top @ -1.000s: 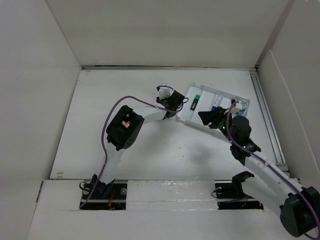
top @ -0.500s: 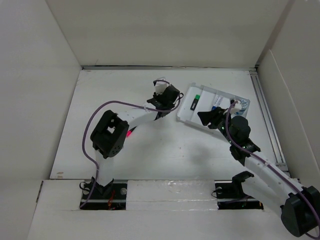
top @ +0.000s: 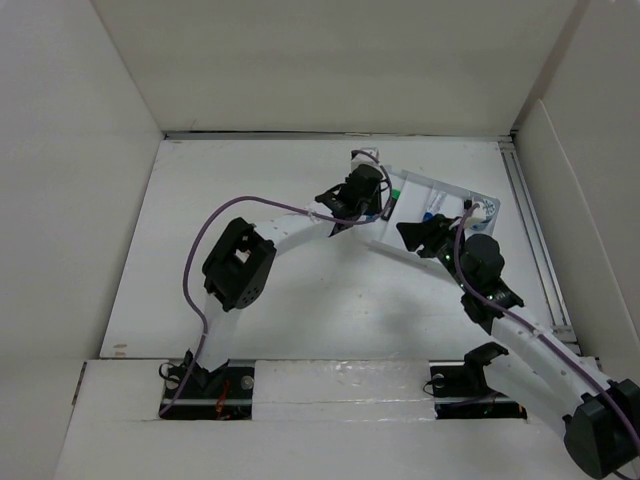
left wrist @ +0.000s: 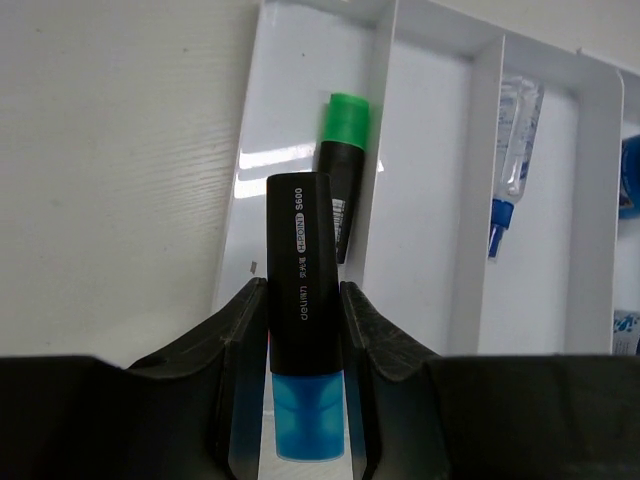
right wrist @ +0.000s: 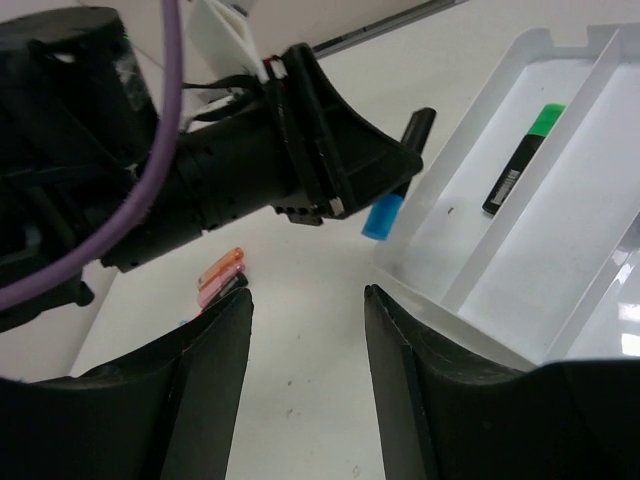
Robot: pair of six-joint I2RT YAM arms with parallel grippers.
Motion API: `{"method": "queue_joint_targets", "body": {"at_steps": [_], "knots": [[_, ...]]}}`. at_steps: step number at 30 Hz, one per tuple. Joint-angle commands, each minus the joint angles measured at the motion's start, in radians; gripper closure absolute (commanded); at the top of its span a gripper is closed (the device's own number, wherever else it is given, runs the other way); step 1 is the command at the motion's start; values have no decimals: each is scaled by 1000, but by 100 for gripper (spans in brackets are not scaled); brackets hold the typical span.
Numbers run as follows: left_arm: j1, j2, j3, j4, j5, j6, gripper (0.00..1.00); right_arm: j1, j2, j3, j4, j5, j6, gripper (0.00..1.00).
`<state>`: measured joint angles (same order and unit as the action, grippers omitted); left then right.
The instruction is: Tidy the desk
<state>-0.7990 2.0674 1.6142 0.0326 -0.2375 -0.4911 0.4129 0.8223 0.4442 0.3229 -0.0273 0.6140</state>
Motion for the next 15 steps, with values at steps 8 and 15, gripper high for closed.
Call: {"method": "queue_joint_targets", "body": {"at_steps": [8, 15], "knots": [[4, 80, 148, -16, 75, 144, 86, 7, -37, 42, 21, 21, -19, 46], [4, 112, 165, -45, 40, 164, 60, 7, -43, 45, 15, 50, -26, 46]]}}
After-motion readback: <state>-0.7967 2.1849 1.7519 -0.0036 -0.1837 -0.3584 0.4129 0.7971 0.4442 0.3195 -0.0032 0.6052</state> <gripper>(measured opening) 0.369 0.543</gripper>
